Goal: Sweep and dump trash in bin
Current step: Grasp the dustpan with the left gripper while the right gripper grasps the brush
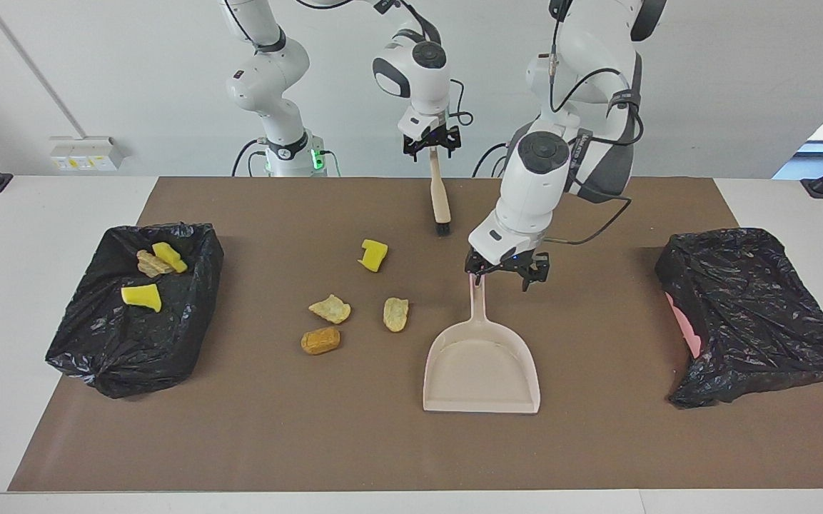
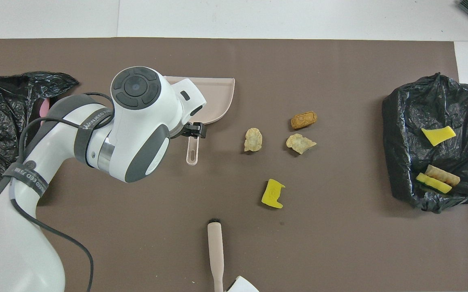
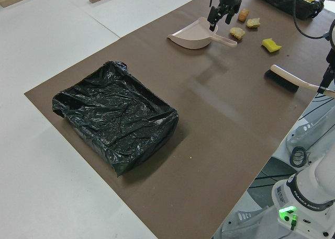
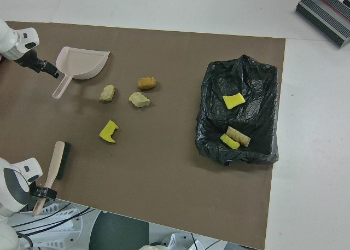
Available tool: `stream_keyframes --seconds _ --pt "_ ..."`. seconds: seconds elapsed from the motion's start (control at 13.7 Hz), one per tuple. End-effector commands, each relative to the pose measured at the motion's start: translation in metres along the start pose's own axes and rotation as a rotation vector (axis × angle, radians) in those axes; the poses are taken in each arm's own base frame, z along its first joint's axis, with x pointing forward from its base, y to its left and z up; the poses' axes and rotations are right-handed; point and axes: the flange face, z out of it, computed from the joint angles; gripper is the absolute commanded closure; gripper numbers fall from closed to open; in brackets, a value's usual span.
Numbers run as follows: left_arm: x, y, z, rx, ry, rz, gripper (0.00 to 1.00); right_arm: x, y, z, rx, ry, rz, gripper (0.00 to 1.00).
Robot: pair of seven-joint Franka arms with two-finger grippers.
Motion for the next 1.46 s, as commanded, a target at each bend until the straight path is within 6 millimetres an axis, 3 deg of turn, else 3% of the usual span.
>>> stream_keyframes --seconds 0.0,0.07,0.15,0.22,0.44,0.59,0.73,0.81,0.88,0.95,1.1,1.24,1.39 --pt "-0.004 0.011 0.025 0.011 0.028 -0.041 0.00 -0.003 0.000 0.006 0.018 0.003 0.024 0.42" --pt "-0.006 0.011 0.037 0.002 0.043 -0.061 0.00 -0.007 -0.003 0.010 0.011 -0.001 0.015 0.82" --pt "-0.008 0.016 0.043 -0.001 0.047 -0.066 0.00 -0.007 -0.003 0.010 0.009 -0.003 0.021 1.00" --pt "-0.010 0.025 0.058 0.004 0.030 -0.059 0.00 -0.006 -0.005 0.011 0.007 -0.006 0.032 1.00" --pt "-0.011 0.023 0.061 0.021 0.019 -0.052 0.00 0.015 -0.008 0.008 0.001 -0.015 0.060 1.00" --pt "-0.013 0.023 0.063 0.028 0.003 -0.044 0.03 0.027 -0.003 -0.006 -0.003 -0.021 0.076 1.00" --pt "-0.013 0.024 0.062 0.028 0.005 -0.042 0.29 0.032 0.005 -0.029 0.005 -0.021 0.092 1.00" --pt "-0.012 0.023 0.059 0.031 0.010 -0.041 0.52 0.035 0.015 -0.043 0.003 -0.016 0.102 1.00" --pt "-0.011 0.019 0.056 0.035 0.005 -0.051 0.75 0.040 0.026 -0.060 -0.006 -0.012 0.105 1.00" --pt "-0.009 0.018 0.052 0.033 0.010 -0.049 0.89 0.043 0.041 -0.076 -0.016 -0.017 0.110 1.00" --pt "-0.010 0.019 0.051 0.035 0.008 -0.042 1.00 0.056 0.087 -0.113 -0.048 -0.026 0.105 1.00" --pt "-0.012 0.012 0.036 0.044 0.004 -0.028 1.00 0.078 0.135 -0.132 -0.110 -0.011 0.077 1.00" --pt "-0.021 0.003 0.018 0.070 -0.045 0.089 1.00 0.120 0.191 -0.143 -0.178 0.036 0.047 1.00"
